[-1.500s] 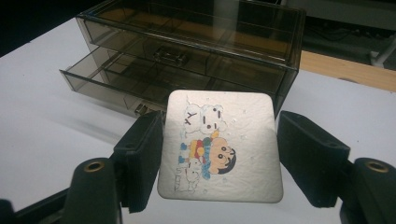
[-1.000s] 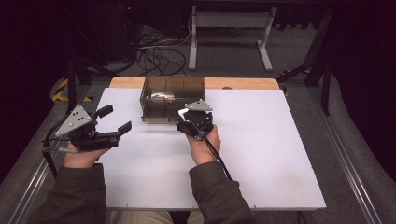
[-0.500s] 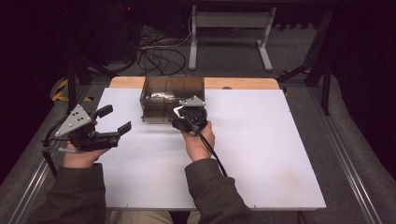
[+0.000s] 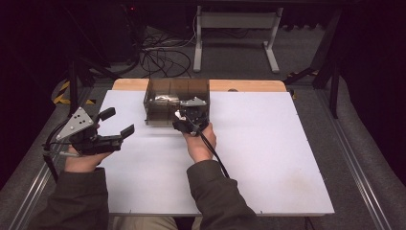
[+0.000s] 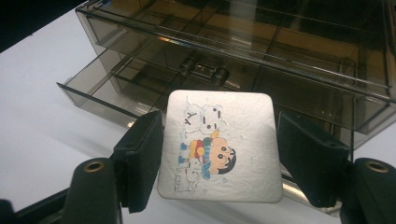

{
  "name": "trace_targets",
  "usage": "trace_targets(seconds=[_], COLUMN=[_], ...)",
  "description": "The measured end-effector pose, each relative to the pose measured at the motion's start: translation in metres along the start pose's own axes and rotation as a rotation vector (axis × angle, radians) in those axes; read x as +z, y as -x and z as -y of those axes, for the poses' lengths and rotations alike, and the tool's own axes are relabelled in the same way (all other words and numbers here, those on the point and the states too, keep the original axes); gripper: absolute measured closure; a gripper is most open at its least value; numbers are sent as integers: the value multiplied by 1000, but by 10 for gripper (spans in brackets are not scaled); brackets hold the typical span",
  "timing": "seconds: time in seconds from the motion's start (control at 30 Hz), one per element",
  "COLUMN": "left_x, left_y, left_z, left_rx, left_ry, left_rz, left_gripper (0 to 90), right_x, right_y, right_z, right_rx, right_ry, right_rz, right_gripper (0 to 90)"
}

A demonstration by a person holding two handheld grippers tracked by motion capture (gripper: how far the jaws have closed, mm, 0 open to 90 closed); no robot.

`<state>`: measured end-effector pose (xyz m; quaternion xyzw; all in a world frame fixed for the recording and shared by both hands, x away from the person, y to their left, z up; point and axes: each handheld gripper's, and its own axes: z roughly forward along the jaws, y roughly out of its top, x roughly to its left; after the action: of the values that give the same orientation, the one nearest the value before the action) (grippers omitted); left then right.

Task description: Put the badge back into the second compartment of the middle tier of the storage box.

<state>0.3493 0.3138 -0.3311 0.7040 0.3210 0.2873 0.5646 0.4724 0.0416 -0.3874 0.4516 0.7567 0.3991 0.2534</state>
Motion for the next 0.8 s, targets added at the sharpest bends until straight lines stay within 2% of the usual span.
trace_targets(seconds=[0.33,0.8], left_x=[-1,0], left_y=[-2,-1], left_z=[1,1], left_rx=[-5,-8], left_ry=[4,2], left_rz=[-3,-2], left_gripper=[125,125], right_x=[13,24], right_y=[-7,-7], right_z=[-10,-13], right_rx=[-14,10], right_ry=[-41,-110], right_rz=[-22,-32], right_gripper=[338,338])
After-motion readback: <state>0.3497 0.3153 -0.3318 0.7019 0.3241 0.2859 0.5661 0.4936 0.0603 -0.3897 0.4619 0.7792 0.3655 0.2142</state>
